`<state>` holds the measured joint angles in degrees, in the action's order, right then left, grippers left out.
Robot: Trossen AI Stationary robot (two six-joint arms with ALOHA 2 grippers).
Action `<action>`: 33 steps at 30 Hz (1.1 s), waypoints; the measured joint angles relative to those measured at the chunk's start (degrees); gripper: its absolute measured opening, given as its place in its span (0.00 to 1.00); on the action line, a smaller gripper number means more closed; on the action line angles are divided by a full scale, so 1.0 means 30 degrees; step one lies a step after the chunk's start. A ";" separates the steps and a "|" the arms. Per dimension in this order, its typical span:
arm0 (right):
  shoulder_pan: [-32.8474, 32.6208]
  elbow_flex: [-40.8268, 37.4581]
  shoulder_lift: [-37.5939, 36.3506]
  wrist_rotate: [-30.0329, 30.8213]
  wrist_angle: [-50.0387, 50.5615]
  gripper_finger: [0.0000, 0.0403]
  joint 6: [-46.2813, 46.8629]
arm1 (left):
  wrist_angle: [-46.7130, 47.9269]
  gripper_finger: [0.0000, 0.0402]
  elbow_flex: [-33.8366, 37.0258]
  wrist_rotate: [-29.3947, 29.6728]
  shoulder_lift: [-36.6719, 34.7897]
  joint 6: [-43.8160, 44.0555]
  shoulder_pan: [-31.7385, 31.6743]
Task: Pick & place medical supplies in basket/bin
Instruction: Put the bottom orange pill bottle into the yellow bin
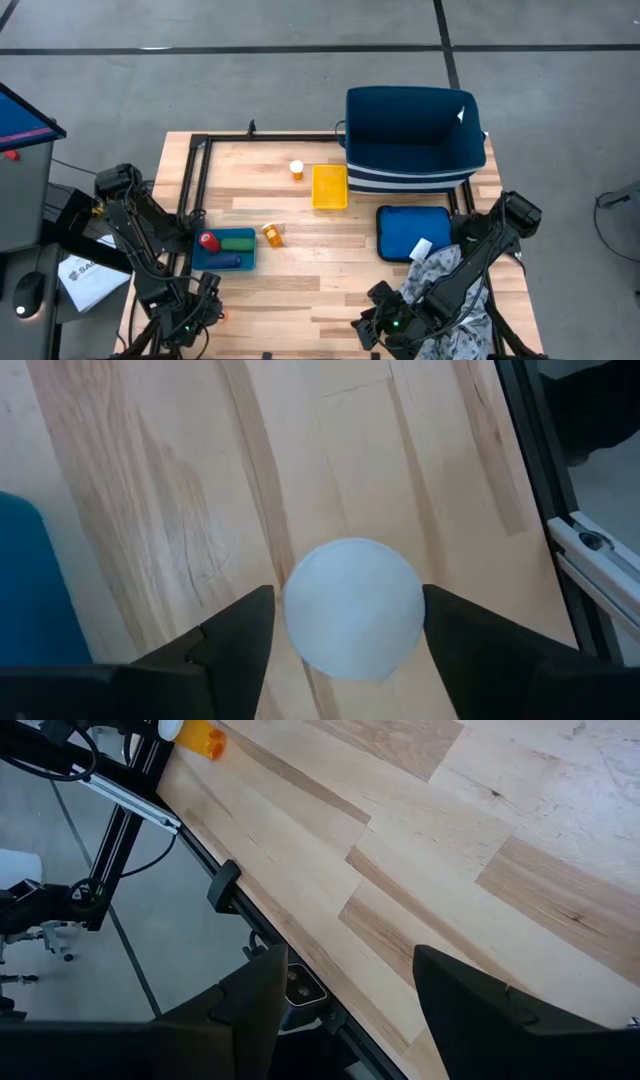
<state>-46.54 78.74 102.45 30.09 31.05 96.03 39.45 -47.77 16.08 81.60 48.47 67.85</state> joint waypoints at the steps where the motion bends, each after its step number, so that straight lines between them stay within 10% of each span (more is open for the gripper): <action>1: 0.0000 0.0006 0.0000 0.0000 0.0000 0.53 0.0000 | -0.0045 0.59 0.0000 0.0000 0.0000 0.0007 0.0000; 33: -0.0364 0.0006 0.0000 0.0568 0.0097 0.53 0.0000 | -0.0162 0.53 0.0000 0.0121 -0.0191 0.0569 -0.0384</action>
<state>-47.64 78.76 102.45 31.79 31.34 96.03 38.96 -47.77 16.44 81.03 50.18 66.70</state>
